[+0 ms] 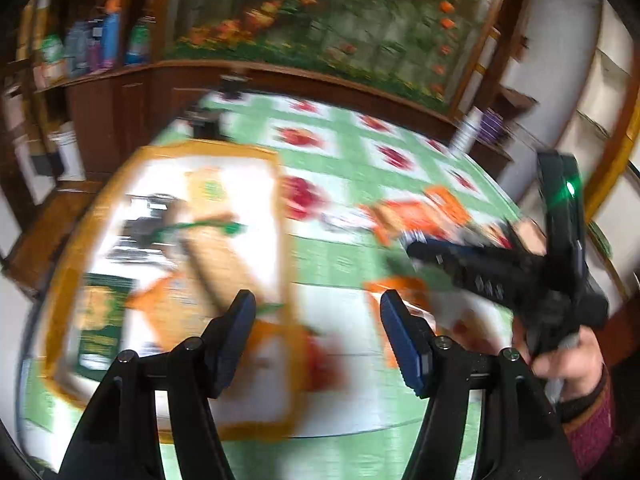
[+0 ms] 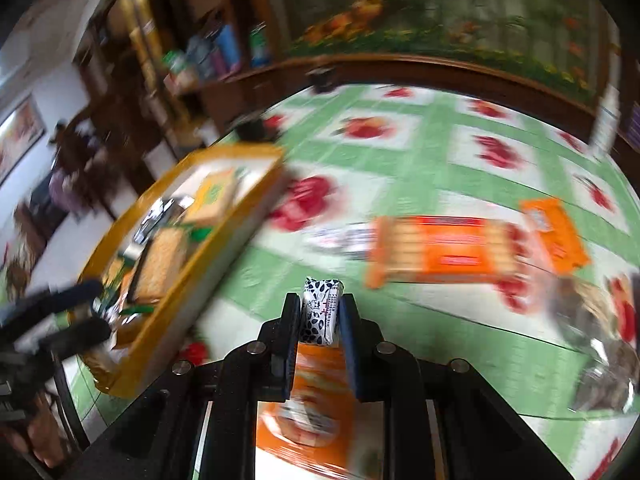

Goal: Organize snacks

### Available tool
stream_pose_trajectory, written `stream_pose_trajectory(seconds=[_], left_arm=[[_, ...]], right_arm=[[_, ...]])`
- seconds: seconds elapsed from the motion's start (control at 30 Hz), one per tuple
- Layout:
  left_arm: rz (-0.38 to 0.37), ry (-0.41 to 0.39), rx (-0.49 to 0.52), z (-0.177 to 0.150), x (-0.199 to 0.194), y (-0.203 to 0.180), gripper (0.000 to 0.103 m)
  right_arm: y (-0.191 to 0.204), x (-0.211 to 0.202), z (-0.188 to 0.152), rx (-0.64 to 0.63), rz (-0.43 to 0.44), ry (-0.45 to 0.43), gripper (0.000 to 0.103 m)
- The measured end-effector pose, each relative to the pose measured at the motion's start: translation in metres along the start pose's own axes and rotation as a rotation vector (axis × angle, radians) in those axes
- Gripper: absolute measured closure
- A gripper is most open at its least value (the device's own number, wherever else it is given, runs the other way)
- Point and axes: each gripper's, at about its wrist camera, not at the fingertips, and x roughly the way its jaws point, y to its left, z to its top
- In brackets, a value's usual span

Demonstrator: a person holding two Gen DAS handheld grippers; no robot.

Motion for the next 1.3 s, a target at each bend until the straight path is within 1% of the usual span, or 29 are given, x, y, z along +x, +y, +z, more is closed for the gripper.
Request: stream_pose_trajectory(seconds=[0.03, 0.07, 0.1, 0.13, 0.17, 0.27, 0.37, 0.47, 0.5, 0.53, 0.57, 0.6, 0.73, 0.83, 0.93, 1.03, 1.17, 1.3], left_arm=[[-0.024, 0.025, 0.02, 0.0, 0.008, -0.013, 0.03], [-0.042, 0.049, 0.032, 0.0, 0.017, -0.025, 0.026], [-0.056, 0.07, 0.038, -0.001, 0.025, -0.036, 0.019], [-0.065, 0.103, 0.046, -0.001, 0.037, -0.047, 0.016], [-0.059, 0.137, 0.055, -0.002, 0.049, -0.057, 0.016], [0.009, 0.174, 0.071, -0.004, 0.076, -0.074, 0.016], [0.047, 0.216, 0.047, -0.006, 0.096, -0.075, 0.016], [0.082, 0.226, 0.054, -0.01, 0.109, -0.076, 0.016], [0.085, 0.208, 0.065, -0.01, 0.111, -0.077, 0.017], [0.088, 0.188, 0.084, -0.012, 0.111, -0.079, 0.029], [0.107, 0.172, 0.112, -0.014, 0.111, -0.082, 0.04], [0.127, 0.159, 0.14, -0.016, 0.111, -0.085, 0.046], [0.098, 0.119, 0.139, -0.021, 0.106, -0.081, 0.054], [0.058, 0.117, 0.125, -0.023, 0.1, -0.079, 0.055], [0.062, 0.095, 0.145, -0.023, 0.093, -0.082, 0.055], [0.052, 0.071, 0.141, -0.02, 0.084, -0.081, 0.055], [0.069, 0.022, 0.142, -0.015, 0.068, -0.077, 0.055], [0.106, -0.029, 0.147, -0.009, 0.054, -0.073, 0.055]], right_arm=[[-0.015, -0.005, -0.002, 0.037, -0.013, -0.009, 0.082], [-0.024, -0.007, -0.003, 0.061, -0.016, -0.013, 0.082], [-0.035, -0.011, -0.004, 0.092, -0.018, -0.017, 0.082], [-0.048, -0.014, -0.006, 0.128, -0.019, -0.02, 0.082], [-0.056, -0.017, -0.006, 0.149, -0.018, -0.025, 0.082], [-0.064, -0.024, -0.009, 0.169, -0.011, -0.04, 0.082], [-0.065, -0.026, -0.011, 0.172, 0.009, -0.041, 0.082], [-0.057, -0.027, -0.012, 0.155, 0.021, -0.047, 0.082], [-0.055, -0.028, -0.012, 0.147, 0.024, -0.048, 0.082], [-0.053, -0.028, -0.013, 0.142, 0.026, -0.049, 0.082], [-0.052, -0.028, -0.013, 0.141, 0.027, -0.049, 0.082], [-0.052, -0.027, -0.013, 0.14, 0.03, -0.047, 0.082], [-0.049, -0.025, -0.015, 0.137, 0.03, -0.042, 0.082], [-0.048, -0.023, -0.016, 0.135, 0.025, -0.039, 0.082], [-0.046, -0.021, -0.017, 0.132, 0.022, -0.036, 0.082], [-0.045, -0.02, -0.017, 0.128, 0.021, -0.034, 0.082], [-0.044, -0.018, -0.017, 0.125, 0.017, -0.029, 0.082], [-0.04, -0.017, -0.018, 0.111, 0.016, -0.027, 0.082]])
